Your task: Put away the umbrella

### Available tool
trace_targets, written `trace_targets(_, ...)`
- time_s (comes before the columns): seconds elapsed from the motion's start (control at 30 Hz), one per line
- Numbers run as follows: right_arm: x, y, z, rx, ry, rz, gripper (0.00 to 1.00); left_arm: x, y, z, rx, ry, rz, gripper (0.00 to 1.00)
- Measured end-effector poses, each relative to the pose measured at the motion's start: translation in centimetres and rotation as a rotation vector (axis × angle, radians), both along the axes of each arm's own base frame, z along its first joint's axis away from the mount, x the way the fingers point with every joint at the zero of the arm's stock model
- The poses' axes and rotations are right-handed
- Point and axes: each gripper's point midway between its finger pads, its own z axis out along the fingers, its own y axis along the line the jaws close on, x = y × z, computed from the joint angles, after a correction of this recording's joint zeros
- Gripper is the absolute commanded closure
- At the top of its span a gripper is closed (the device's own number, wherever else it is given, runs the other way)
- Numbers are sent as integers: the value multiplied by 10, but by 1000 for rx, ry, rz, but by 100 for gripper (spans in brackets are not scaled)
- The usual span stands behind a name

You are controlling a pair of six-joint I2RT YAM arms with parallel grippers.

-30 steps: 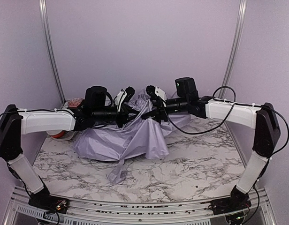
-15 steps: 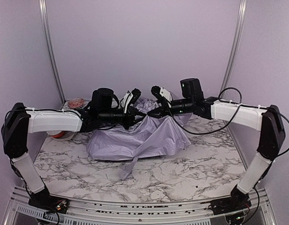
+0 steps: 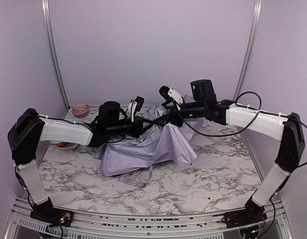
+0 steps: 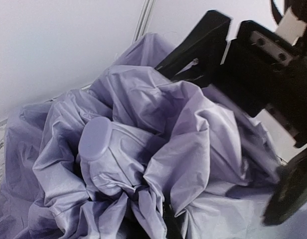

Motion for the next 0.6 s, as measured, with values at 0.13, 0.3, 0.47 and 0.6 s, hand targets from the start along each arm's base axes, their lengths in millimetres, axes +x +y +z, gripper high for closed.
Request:
trace_targets(0.13,0,-34,57,100,-49,-130,2,11,7,-4,-35,24,56,100)
trace_targets(0.3,-1,-137,106,241,-123,-496,8,24,15,-8,-49,39,104,100)
trace_targets(0.47,-9,-176,25,171,34,-695,11,30,18,-10,-57,41,116,100)
trace_targets(0.6,-20,-176,-85,19,258,-672,11,30,18,-10,-59,41,113,100)
